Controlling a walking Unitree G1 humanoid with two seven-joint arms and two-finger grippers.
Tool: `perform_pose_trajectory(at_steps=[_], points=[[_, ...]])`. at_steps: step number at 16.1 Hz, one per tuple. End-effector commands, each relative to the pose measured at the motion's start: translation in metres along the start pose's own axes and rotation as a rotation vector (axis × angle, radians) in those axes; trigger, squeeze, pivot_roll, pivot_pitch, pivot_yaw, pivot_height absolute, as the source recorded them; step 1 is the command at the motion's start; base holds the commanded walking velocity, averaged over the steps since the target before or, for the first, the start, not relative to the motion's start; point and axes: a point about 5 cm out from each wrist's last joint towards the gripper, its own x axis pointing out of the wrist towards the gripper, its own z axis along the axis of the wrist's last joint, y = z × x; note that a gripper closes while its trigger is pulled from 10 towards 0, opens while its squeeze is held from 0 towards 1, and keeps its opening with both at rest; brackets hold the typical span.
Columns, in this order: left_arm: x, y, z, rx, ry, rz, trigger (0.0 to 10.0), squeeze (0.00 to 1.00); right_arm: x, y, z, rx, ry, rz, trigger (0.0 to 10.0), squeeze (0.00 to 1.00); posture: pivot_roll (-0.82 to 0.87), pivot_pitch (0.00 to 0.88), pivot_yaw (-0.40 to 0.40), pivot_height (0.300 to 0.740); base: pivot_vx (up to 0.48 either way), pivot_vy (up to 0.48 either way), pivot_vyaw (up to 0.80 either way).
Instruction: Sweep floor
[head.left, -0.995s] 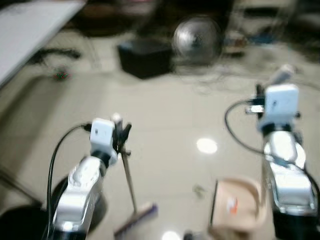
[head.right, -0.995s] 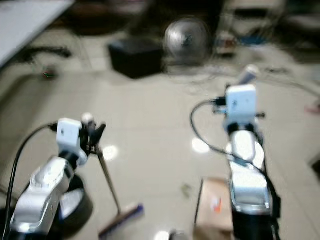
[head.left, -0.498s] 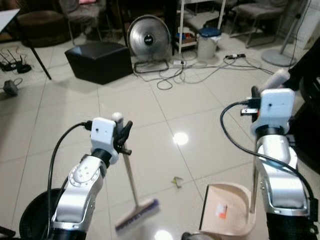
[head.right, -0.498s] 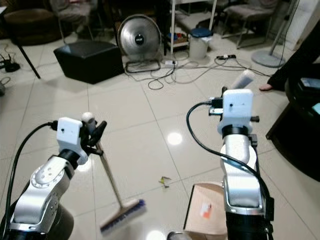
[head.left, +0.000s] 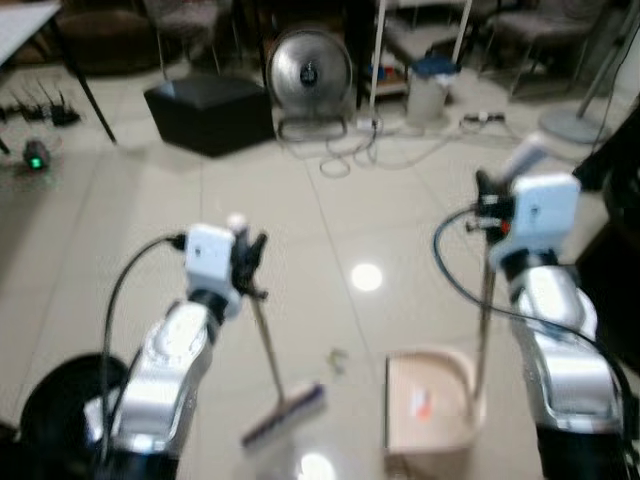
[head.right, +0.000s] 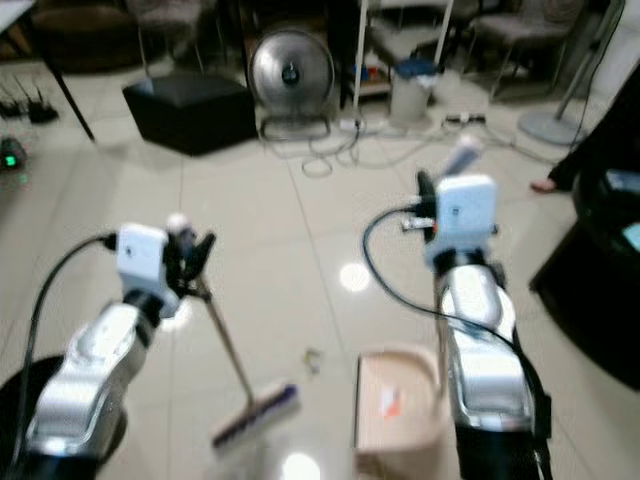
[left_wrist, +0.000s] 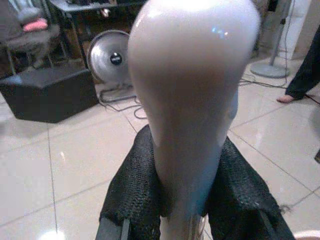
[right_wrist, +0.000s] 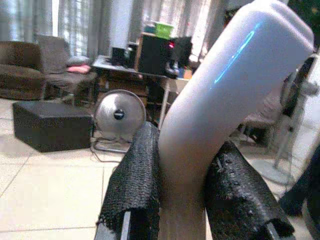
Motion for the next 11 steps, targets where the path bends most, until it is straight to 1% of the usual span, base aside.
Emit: perform_pose_trajectory(at_steps=[1, 2, 3, 4, 7, 8, 9, 11], points=[[0.002, 0.001, 0.011, 0.026, -0.039, 0.011, 10.0, 0.0, 0.001, -0.004, 0.01, -0.006, -0.06, 0.002, 10.0, 0.0, 0.0, 0.016, 0.054, 0.74, 0.0, -0.48, 0.0], [0.002, 0.002, 0.011, 0.028, -0.039, 0.014, 10.0, 0.0, 0.0, -0.006, 0.007, 0.003, -0.045, -0.012, 10.0, 0.0, 0.0, 0.018, 0.057, 0.74, 0.0, -0.48, 0.0], [0.001, 0.001, 0.011, 0.054, -0.037, 0.005, 10.0, 0.0, -0.001, -0.011, 0.003, 0.019, -0.02, -0.045, 10.0, 0.0, 0.0, 0.016, 0.063, 0.74, 0.0, -0.48, 0.0], [0.003, 0.0, 0.012, 0.06, -0.04, 0.0, 10.0, 0.0, -0.001, -0.013, 0.003, 0.034, -0.021, -0.06, 10.0, 0.0, 0.0, 0.02, 0.065, 0.74, 0.0, -0.469, 0.0], [0.005, 0.0, 0.013, 0.06, -0.042, 0.0, 10.0, 0.0, -0.003, -0.015, 0.002, 0.031, -0.022, -0.069, 10.0, 0.0, 0.0, 0.022, 0.07, 0.74, 0.0, -0.451, 0.0], [0.006, -0.001, 0.016, 0.08, -0.067, 0.004, 10.0, 0.0, -0.004, -0.015, 0.002, 0.033, -0.02, -0.072, 10.0, 0.0, 0.0, 0.021, 0.067, 0.74, 0.0, -0.334, 0.0], [0.006, -0.001, 0.022, 0.081, -0.101, 0.004, 10.0, 0.0, -0.005, -0.014, 0.0, 0.041, -0.012, -0.071, 10.0, 0.0, 0.0, 0.022, 0.065, 0.74, 0.0, 0.0, 0.0], [0.007, 0.001, 0.024, 0.073, -0.1, 0.001, 10.0, 0.0, -0.008, -0.009, -0.002, 0.061, -0.002, -0.06, 10.0, 0.0, 0.0, 0.022, 0.066, 0.74, 0.0, 0.461, 0.0]])
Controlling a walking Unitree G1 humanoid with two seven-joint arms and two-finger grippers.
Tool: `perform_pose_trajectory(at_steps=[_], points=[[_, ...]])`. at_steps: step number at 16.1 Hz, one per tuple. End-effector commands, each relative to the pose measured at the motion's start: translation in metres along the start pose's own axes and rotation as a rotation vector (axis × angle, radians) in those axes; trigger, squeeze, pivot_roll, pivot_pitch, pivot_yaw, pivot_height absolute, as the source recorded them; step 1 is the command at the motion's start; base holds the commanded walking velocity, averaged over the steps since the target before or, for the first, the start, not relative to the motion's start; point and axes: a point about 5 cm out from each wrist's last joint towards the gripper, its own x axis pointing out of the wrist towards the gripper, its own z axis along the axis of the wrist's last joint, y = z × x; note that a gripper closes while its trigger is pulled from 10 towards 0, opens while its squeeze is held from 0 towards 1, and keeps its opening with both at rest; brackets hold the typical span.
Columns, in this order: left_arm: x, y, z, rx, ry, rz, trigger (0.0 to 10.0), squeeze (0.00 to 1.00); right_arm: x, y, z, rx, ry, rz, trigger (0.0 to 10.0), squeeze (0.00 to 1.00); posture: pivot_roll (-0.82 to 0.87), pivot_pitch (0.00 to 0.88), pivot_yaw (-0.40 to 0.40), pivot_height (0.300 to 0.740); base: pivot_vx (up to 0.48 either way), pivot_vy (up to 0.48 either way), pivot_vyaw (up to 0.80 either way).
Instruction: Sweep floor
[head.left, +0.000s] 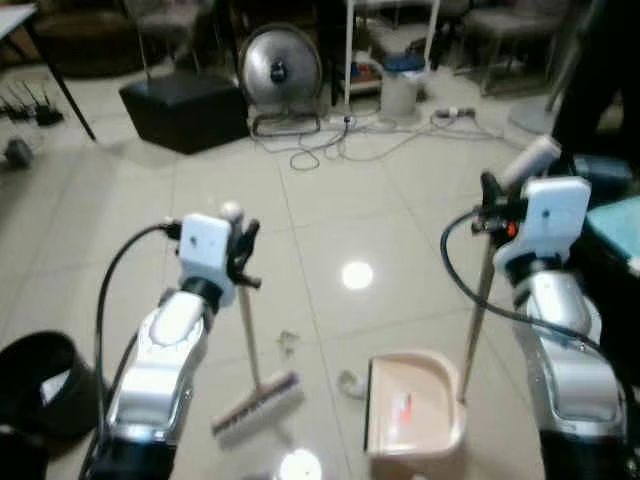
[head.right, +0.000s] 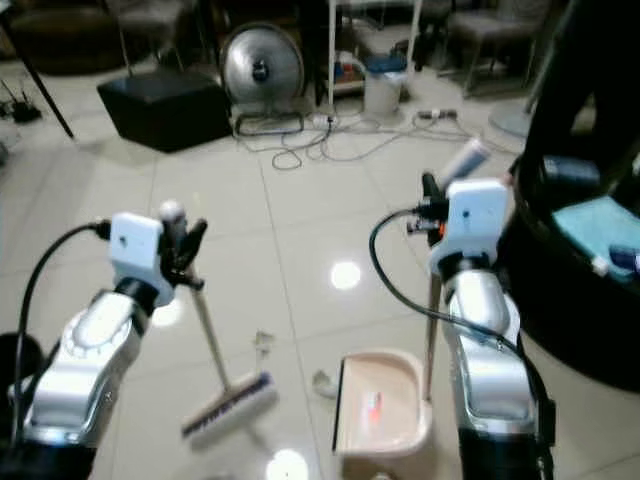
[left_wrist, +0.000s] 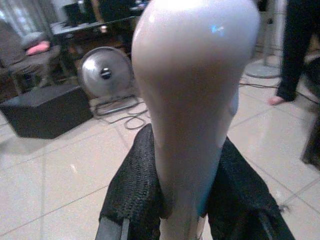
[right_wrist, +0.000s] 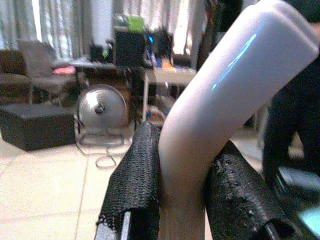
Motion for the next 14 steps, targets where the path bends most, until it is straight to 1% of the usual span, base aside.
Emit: perform_pose_trajectory(at_steps=[1, 2, 4, 5, 7, 8, 9, 11, 14], points=[[0.001, 0.006, 0.012, 0.023, -0.055, 0.017, 10.0, 0.0, 0.003, 0.004, 0.012, 0.004, -0.05, 0.008, 10.0, 0.0, -0.01, 0.022, 0.071, 0.74, 0.0, 0.461, 0.0], [0.001, 0.006, 0.011, 0.003, -0.054, 0.027, 10.0, 0.0, 0.003, 0.006, 0.013, -0.001, -0.058, 0.016, 10.0, 0.0, -0.01, 0.026, 0.073, 0.74, 0.0, 0.0, 0.0], [0.003, 0.0, 0.014, -0.023, -0.065, -0.008, 10.0, 0.0, 0.004, 0.004, 0.012, 0.005, -0.032, 0.002, 10.0, 0.0, -0.01, 0.031, 0.073, 0.74, 0.0, 0.0, 0.0], [0.004, -0.001, 0.018, -0.001, -0.091, -0.011, 10.0, 0.0, 0.003, 0.002, 0.009, -0.045, -0.014, 0.006, 10.0, 0.0, 0.0, 0.037, 0.074, 0.74, 0.0, 0.0, 0.0], [0.005, -0.002, 0.023, 0.011, -0.131, -0.011, 10.0, 0.0, 0.001, 0.001, 0.005, -0.008, 0.012, -0.022, 10.0, 0.0, 0.0, 0.04, 0.082, 0.74, 0.0, 0.0, 0.0], [0.005, -0.001, 0.027, 0.027, -0.156, 0.001, 10.0, 0.0, 0.002, 0.0, 0.007, 0.0, 0.003, -0.035, 10.0, 0.0, 0.0, 0.042, 0.082, 0.74, 0.0, 0.0, -0.69], [0.006, 0.0, 0.028, 0.027, -0.159, 0.009, 10.0, 0.0, 0.003, 0.0, 0.007, 0.002, 0.0, -0.039, 10.0, 0.0, 0.0, 0.043, 0.083, 0.74, 0.0, 0.0, -0.8], [0.006, 0.004, 0.03, 0.028, -0.167, 0.03, 10.0, 0.0, 0.004, -0.002, 0.009, -0.011, -0.007, -0.051, 10.0, 0.0, 0.01, 0.043, 0.081, 0.74, 0.281, 0.0, 0.0], [0.004, 0.006, 0.028, 0.032, -0.159, 0.036, 10.0, 0.0, 0.005, -0.001, 0.008, -0.021, -0.004, -0.041, 10.0, 0.0, 0.01, 0.04, 0.082, 0.74, 0.315, 0.0, 0.0]])
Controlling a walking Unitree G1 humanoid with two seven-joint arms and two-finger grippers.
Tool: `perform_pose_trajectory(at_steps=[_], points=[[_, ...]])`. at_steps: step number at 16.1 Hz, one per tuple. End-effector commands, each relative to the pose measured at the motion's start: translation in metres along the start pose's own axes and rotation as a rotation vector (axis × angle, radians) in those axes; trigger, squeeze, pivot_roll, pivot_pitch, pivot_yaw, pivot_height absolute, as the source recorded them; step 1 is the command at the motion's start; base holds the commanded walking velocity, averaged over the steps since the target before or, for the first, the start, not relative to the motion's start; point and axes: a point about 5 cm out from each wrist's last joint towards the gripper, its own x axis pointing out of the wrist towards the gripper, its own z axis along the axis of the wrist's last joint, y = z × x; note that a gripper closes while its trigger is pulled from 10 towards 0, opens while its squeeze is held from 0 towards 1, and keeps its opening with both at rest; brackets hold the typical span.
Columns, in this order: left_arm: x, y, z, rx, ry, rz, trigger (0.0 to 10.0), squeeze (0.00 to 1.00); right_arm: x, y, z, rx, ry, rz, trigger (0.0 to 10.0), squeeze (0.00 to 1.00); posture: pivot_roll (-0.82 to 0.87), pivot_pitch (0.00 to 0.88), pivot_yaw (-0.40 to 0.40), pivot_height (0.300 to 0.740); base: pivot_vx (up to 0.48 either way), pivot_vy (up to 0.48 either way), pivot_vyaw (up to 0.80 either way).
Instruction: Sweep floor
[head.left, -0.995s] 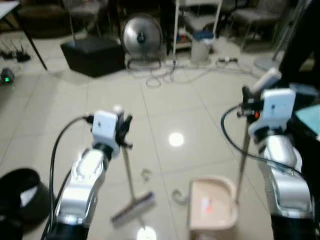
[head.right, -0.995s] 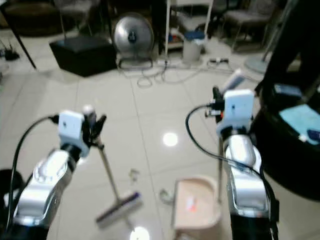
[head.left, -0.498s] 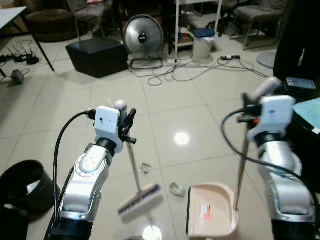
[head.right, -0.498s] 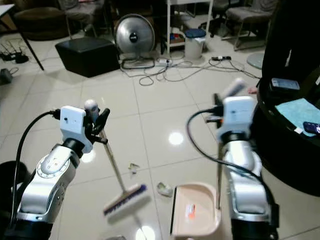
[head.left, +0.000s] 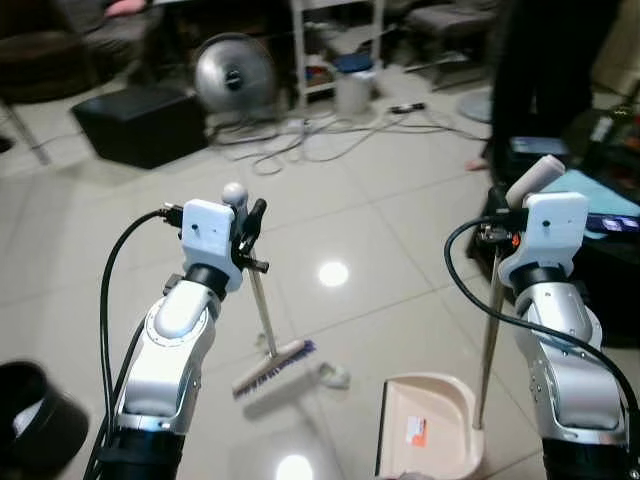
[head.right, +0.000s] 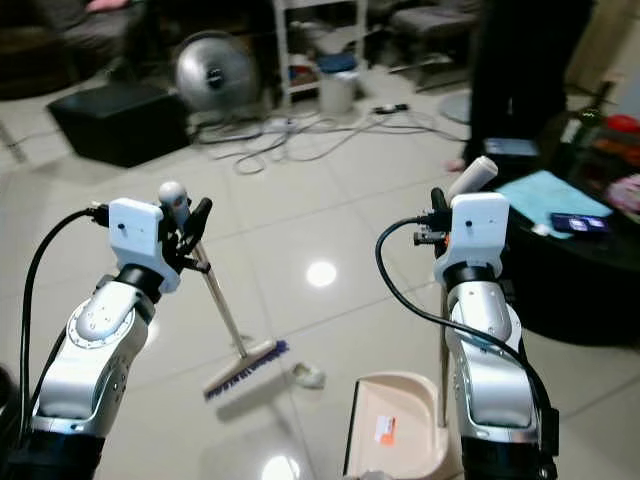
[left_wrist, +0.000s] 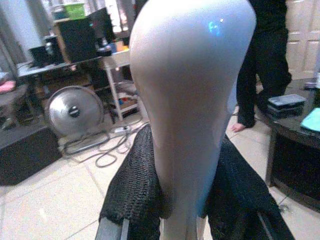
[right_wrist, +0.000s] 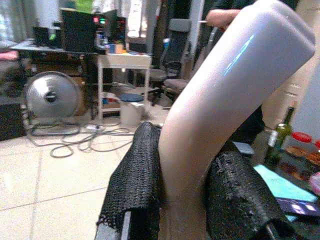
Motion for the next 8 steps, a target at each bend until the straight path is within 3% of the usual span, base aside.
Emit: perform_pose_trajectory(at_steps=[1, 8], points=[[-0.0007, 0.0053, 0.0083, 0.027, -0.04, 0.019, 10.0, 0.0, 0.0036, 0.0019, 0.0117, 0.008, -0.049, 0.004, 10.0, 0.0, 0.01, 0.038, 0.083, 0.74, 0.337, 0.0, 0.0], [-0.0001, 0.0045, 0.0068, 0.014, -0.038, 0.024, 10.0, 0.0, 0.0046, 0.0038, 0.0141, -0.016, -0.065, 0.05, 10.0, 0.0, 0.0, 0.016, 0.073, 0.74, 0.351, 0.0, 0.0]])
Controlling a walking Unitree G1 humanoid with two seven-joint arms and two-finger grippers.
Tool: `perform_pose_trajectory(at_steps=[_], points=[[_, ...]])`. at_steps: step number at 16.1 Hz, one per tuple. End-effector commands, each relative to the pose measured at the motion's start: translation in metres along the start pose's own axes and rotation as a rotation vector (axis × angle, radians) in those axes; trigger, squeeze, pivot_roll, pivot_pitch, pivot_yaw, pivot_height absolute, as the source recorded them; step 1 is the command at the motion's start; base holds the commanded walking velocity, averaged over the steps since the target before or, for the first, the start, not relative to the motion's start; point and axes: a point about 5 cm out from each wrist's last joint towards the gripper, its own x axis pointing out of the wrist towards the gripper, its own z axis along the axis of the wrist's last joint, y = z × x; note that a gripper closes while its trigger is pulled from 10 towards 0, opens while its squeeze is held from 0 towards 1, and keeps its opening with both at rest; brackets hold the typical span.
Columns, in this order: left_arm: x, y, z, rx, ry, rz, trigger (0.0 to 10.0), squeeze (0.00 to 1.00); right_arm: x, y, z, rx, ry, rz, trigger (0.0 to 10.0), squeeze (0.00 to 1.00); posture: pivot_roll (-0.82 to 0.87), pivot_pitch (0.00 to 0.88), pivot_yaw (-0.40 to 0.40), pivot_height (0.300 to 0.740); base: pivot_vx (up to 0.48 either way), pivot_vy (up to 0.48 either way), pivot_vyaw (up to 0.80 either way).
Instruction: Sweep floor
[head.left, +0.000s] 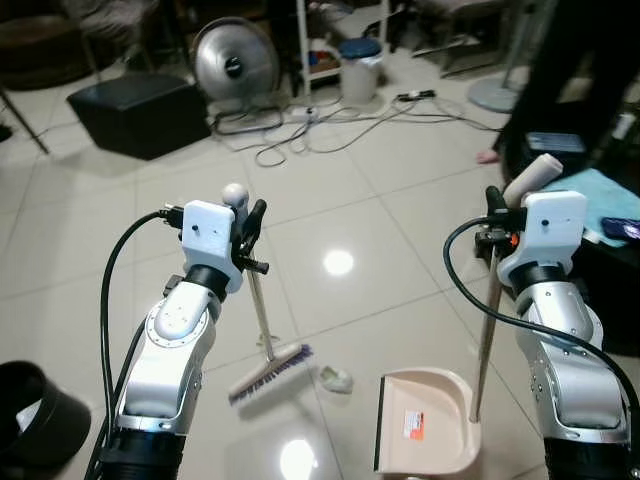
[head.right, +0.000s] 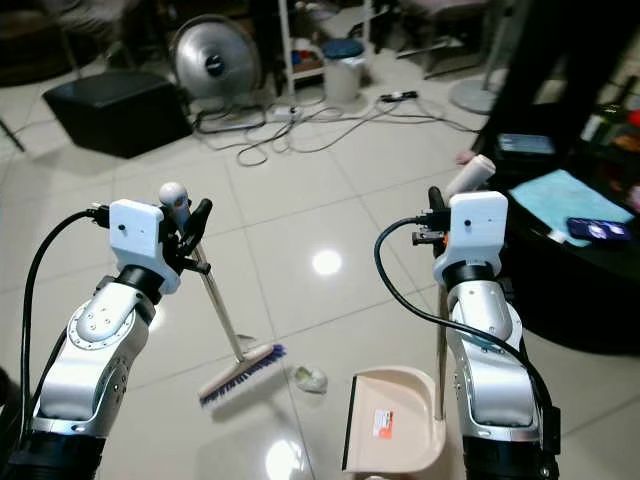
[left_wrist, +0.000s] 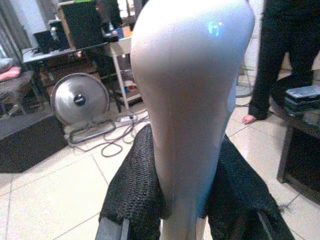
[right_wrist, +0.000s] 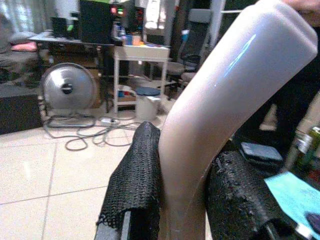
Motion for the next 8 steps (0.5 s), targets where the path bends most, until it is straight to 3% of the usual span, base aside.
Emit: perform_pose_trajectory(at_steps=[1, 5, 8], points=[[-0.0003, 0.0052, 0.0077, 0.015, -0.041, 0.023, 10.0, 0.0, 0.0038, 0.0021, 0.0115, -0.016, -0.05, 0.017, 10.0, 0.0, 0.0, 0.016, 0.073, 0.74, 0.352, 0.0, 0.0], [-0.0006, 0.0037, 0.0067, 0.007, -0.039, 0.02, 10.0, 0.0, 0.0035, 0.0024, 0.0111, -0.018, -0.051, 0.017, 10.0, 0.0, 0.0, 0.011, 0.073, 0.74, 0.362, 0.0, 0.8], [0.0009, 0.0035, 0.007, 0.005, -0.04, 0.008, 10.0, 0.0, 0.0028, -0.0013, 0.0096, 0.002, -0.046, -0.008, 10.0, 0.0, -0.01, 0.01, 0.079, 0.74, 0.366, 0.0, 0.0]])
